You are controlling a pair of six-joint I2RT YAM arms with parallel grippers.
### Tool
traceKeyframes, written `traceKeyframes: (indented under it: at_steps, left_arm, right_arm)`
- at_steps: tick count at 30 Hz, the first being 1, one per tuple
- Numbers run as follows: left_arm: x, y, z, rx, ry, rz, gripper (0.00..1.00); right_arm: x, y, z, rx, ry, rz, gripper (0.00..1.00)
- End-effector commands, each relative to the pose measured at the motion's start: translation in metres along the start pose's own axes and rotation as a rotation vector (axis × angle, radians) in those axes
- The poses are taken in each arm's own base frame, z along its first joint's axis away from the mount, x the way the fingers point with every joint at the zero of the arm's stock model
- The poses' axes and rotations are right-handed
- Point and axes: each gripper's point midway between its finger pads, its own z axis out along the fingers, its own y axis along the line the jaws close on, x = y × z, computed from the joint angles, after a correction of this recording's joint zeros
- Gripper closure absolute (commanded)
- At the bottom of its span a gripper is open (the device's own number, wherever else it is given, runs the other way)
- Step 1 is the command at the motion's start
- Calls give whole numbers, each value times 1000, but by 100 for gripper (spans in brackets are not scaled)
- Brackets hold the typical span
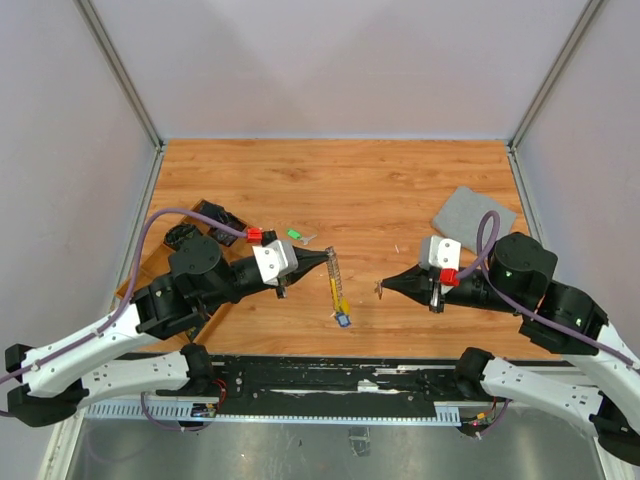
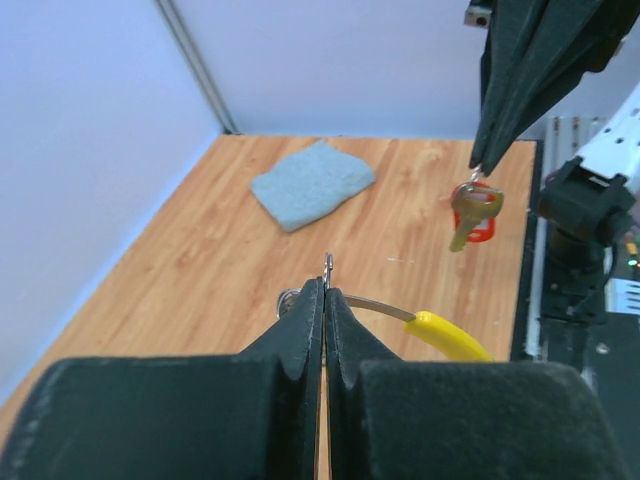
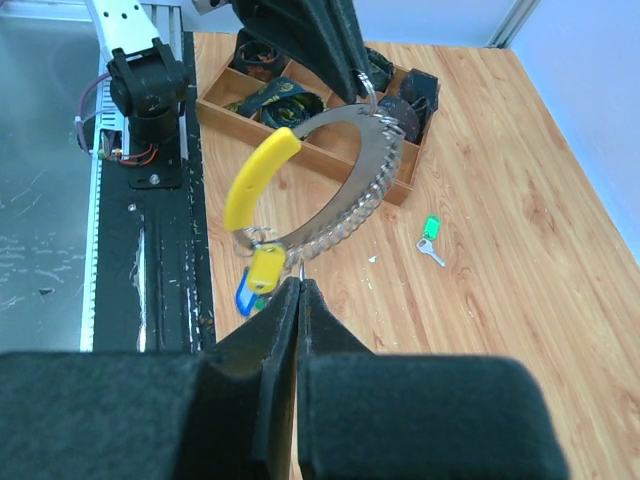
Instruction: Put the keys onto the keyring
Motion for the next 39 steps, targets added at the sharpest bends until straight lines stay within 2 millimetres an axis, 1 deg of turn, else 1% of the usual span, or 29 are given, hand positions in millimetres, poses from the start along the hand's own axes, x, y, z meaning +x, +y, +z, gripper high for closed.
traceKeyframes:
  at_steps: [1, 6, 10, 15, 19, 26, 34, 39]
  left_arm:
    - [-26, 23, -1, -113, -69, 143, 99]
    - [-33, 28, 1, -158, -95, 231, 99]
    - [-32, 27, 3, -184, -88, 280, 100]
    - [-31, 18, 4, -215, -60, 360, 100]
    - [-31, 7, 7, -227, -52, 411, 99]
    - [-27, -1, 12, -240, -34, 462, 100]
    - [-29, -7, 15, -244, -33, 474, 100]
    - [-29, -9, 18, -246, -30, 464, 99]
  right_arm:
    - [-7, 2, -9, -21, -3, -67, 99]
    - [-13, -2, -3, -13, -59, -106, 99]
    - [-18, -6, 3, 13, -134, -139, 99]
    - [-24, -10, 10, 41, -211, -171, 99]
    - [-32, -12, 9, 60, -265, -196, 99]
    - [-42, -7, 8, 32, -310, -217, 99]
    - [-38, -6, 15, 16, -305, -230, 99]
    - [-39, -8, 20, 15, -314, -238, 99]
